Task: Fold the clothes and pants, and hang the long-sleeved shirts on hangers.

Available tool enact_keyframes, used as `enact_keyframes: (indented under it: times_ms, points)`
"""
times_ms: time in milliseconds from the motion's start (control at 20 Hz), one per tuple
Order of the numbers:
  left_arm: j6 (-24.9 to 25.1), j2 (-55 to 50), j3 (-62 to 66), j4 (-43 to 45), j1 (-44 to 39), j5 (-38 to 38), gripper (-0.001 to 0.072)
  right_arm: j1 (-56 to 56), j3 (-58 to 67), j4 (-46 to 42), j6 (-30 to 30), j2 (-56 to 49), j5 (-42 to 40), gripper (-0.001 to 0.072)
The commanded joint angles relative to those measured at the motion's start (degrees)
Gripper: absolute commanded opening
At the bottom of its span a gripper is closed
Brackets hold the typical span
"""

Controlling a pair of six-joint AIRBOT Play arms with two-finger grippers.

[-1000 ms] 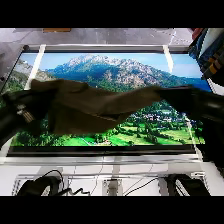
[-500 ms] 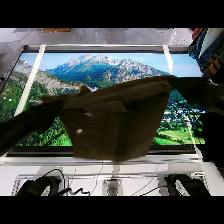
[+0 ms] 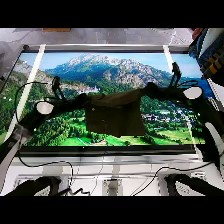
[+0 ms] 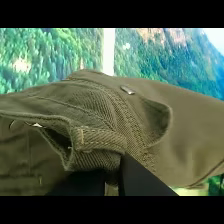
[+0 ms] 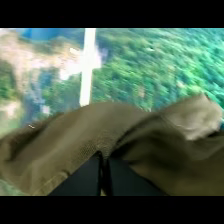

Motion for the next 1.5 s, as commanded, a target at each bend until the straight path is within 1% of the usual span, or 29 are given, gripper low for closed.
enact_keyframes:
  times_ms: [0,100,200,300,400,450,500,600,650,750,800,850,900,950,1000,1050,1150,1200,1250,1300,1350,1400,1450]
  points:
    - [5.2,-2.6,1.6,-1.6,2.0,-7.3,0.0025,-1.1,-0.2,-3.0,0.1,-3.2,8.6,0.0016]
    - [5.1,-2.5,1.6,2.1,4.6,-20.5,0.0025,-1.4,-0.1,-7.1,0.1,-3.2,19.6,0.0016]
    - [5.1,-2.7,1.6,4.6,6.7,-33.0,0.0025,-1.4,-0.1,-11.0,0.0,-3.2,27.5,0.0016]
    - [5.1,-2.7,1.6,4.9,7.0,-39.7,0.0025,-1.4,-0.1,-16.3,0.0,-3.2,31.6,0.0016]
    - [4.7,-2.7,1.5,5.6,5.1,-42.4,0.0025,-1.4,-0.1,-21.6,0.4,-3.2,32.1,0.0016]
    - [4.7,-2.7,1.4,7.2,3.5,-43.1,0.0025,-1.4,-0.1,-23.3,1.5,-3.2,33.0,0.0015]
    - [4.7,-2.7,1.4,10.1,1.9,-43.0,0.0025,-1.4,-0.1,-24.1,2.5,-3.2,33.5,0.0016]
    - [4.6,-3.2,1.4,17.3,-0.6,-40.2,0.0025,-1.3,-0.2,-24.3,3.3,-3.3,35.0,0.0016]
    - [4.7,-3.9,1.4,18.0,-1.2,-38.5,0.0025,-1.2,-0.2,-24.5,3.3,-3.4,35.2,0.0016]
    - [4.7,-5.8,1.4,16.3,-1.8,-35.4,0.0026,-1.2,-0.2,-24.6,4.4,-3.5,35.2,0.0016]
    - [4.7,-7.0,1.4,14.9,-1.9,-35.2,0.0026,-1.2,-0.2,-24.6,4.6,-3.5,35.2,0.0017]
    - [4.7,-8.0,1.4,13.9,-1.9,-35.3,0.0054,-1.2,-0.2,-24.6,4.5,-3.5,35.3,0.0070]
    - [4.7,-8.7,1.4,13.2,-1.9,-35.7,0.0237,-1.2,-0.2,-24.8,4.1,-3.5,35.3,0.0280]
    - [4.7,-9.2,1.4,12.3,-1.9,-36.4,0.0511,-1.2,-0.2,-25.0,3.8,-3.5,35.3,0.0513]
    - [4.7,-9.4,1.4,11.1,-1.9,-36.7,0.0664,-1.2,-0.2,-25.1,2.7,-3.4,34.6,0.0565]
    - [4.7,-9.4,1.4,10.0,-1.9,-36.7,0.0659,-1.2,-0.2,-25.2,2.4,-3.5,33.8,0.0565]
    - [4.7,-9.4,1.5,8.9,-1.9,-36.5,0.0658,-1.2,-0.1,-25.9,1.1,-3.4,30.7,0.0563]
    - [4.7,-9.4,1.5,9.3,-1.6,-36.5,0.0652,-1.2,-0.1,-26.4,1.1,-3.4,27.5,0.0560]
    - [4.7,-9.4,1.5,9.8,-1.2,-36.6,0.0616,-1.4,-0.1,-27.3,1.1,-3.3,23.6,0.0495]
    - [4.7,-9.4,1.6,10.0,-0.5,-36.9,0.0531,-1.7,0.2,-28.5,1.1,-3.3,20.2,0.0314]
    - [4.7,-9.3,1.6,10.0,0.8,-37.5,0.0465,-2.4,0.9,-29.7,1.1,-3.3,18.0,0.0109]
    - [4.7,-9.3,1.9,10.0,2.6,-38.8,0.0465,-3.4,2.1,-31.2,1.1,-3.3,16.7,0.0023]
    - [4.7,-9.2,2.4,10.0,4.7,-40.6,0.0465,-4.6,3.5,-32.7,1.1,-3.3,16.0,0.0021]
